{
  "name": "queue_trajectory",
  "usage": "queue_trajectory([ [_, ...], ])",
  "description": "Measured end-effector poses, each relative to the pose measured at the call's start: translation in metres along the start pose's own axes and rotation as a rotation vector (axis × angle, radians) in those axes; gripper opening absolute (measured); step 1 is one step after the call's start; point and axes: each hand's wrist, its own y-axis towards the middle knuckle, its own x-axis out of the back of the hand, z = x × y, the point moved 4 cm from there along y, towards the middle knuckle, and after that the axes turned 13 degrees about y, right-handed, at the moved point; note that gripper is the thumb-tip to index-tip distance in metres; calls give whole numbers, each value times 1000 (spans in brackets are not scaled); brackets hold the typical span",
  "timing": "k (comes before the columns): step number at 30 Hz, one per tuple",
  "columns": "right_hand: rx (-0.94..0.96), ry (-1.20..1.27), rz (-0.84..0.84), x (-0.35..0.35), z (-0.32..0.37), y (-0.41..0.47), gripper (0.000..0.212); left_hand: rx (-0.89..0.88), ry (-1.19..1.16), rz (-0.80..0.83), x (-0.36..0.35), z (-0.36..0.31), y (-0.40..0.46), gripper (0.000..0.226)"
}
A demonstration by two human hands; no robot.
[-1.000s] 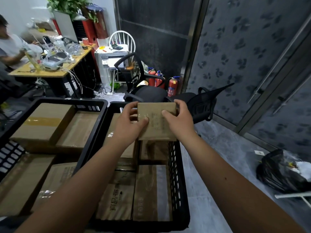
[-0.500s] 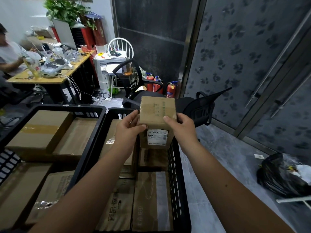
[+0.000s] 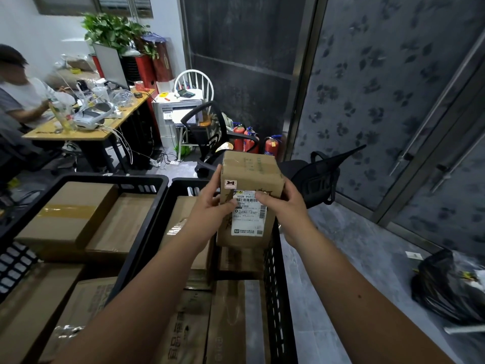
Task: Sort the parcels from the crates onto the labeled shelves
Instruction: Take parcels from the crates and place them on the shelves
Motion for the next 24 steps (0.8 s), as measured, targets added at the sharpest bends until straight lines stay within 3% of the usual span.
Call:
queue_trajectory([
  [5,-2,-88,-24,5,2,-1,83,-9,-9,18,5,-1,-4,85],
  [8,-27,-176,-39,10,3,-5,63,-14,-71,-62,11,-1,-6,65],
  [13,48,-241,15,9,11,-10,34,-11,-43,-214,17,7,-8,67],
  [18,48,-228,69,7,7,-13,39,46,158,-270,21,19,-6,68],
  [24,-33,-238,149,4,0,-20,70,66,466,-274,36,29,-3,70],
])
